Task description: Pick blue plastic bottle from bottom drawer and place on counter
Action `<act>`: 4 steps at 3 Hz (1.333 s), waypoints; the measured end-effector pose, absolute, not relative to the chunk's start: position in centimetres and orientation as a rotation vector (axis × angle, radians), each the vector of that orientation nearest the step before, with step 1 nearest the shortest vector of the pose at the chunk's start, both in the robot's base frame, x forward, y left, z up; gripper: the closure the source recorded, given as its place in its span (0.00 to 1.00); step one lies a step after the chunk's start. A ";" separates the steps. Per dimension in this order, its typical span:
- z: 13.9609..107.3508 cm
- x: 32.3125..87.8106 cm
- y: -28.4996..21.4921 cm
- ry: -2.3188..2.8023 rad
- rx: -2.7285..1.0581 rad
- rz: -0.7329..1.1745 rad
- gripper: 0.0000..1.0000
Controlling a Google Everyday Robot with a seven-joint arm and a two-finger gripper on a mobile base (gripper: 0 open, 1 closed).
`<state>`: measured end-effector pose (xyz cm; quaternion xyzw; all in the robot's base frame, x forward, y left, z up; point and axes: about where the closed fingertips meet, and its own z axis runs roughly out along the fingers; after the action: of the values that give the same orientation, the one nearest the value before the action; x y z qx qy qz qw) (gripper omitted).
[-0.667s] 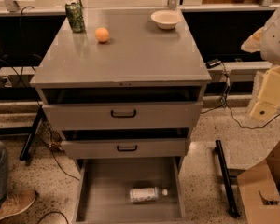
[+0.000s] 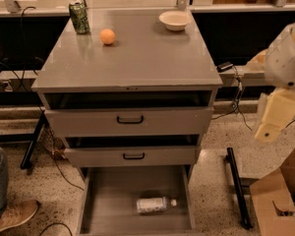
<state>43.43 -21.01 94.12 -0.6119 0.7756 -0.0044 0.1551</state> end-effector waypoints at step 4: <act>70.2 41.6 -13.4 2.041 -1.685 0.502 0.00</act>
Offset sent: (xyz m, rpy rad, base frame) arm -0.0214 0.0819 -0.2624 0.3863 0.1363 0.1449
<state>41.63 -13.43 70.18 -0.6099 0.7387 0.1816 0.2221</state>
